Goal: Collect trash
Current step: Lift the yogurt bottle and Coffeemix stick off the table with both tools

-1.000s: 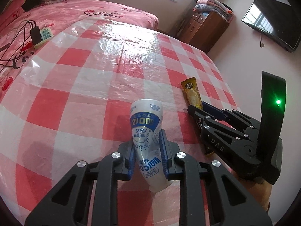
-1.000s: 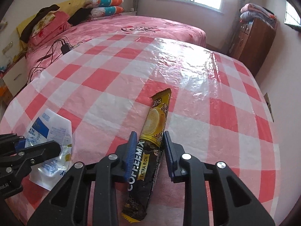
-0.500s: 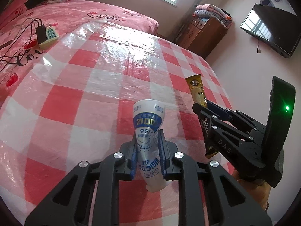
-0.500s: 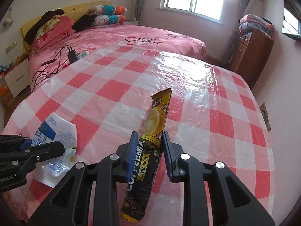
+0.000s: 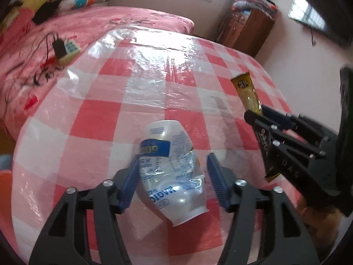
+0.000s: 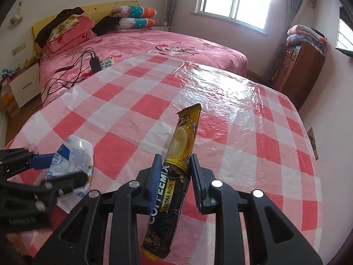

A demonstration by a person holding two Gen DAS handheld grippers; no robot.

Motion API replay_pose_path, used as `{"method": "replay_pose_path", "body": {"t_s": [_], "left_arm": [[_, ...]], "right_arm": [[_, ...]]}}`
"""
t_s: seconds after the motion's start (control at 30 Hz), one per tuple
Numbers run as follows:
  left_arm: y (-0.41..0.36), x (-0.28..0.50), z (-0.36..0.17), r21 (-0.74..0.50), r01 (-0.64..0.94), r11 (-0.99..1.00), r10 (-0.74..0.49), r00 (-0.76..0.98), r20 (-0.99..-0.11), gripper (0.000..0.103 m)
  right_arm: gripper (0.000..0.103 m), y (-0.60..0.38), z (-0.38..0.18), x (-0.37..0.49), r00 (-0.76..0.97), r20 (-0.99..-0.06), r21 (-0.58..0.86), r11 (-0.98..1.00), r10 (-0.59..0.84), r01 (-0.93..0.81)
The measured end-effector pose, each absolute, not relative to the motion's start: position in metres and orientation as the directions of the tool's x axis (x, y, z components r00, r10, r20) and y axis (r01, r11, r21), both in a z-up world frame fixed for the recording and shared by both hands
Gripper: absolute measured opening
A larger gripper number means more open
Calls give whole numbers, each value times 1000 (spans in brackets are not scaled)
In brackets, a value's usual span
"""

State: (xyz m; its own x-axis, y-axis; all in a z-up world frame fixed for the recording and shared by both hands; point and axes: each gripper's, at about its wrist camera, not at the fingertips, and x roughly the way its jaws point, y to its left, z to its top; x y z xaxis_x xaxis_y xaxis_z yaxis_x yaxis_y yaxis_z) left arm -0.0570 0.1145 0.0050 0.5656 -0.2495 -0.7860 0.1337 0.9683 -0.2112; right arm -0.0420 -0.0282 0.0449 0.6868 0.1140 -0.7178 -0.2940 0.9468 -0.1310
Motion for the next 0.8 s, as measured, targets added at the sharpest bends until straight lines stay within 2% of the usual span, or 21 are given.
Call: {"method": "replay_pose_path", "body": {"t_s": [0.07,0.3,0.33,0.4,0.8], "left_arm": [[105,-57,4,-150,148,978,-208,574,-792,73],[89,-49,0,-1,139,990,-86,609,-789,73],[89,-49,0,4,138,990,-82,612,-786,72],[90,-49,1,2,134,991,-83,620,-780,64],[100,-57,3,-61,129,990,-129,627,-768,63]], "right_arm": [[28,-27,44,-43,686,-719,-132,946,115,-296],[28,-24,43,-44,685,-719,-138,942,116,-305],[28,-24,43,-44,685,-720,-139,942,116,-305],[28,-24,43,-44,685,-719,-139,942,115,-305],[28,-13,41,-48,686,-719,-160,936,108,-314]]}}
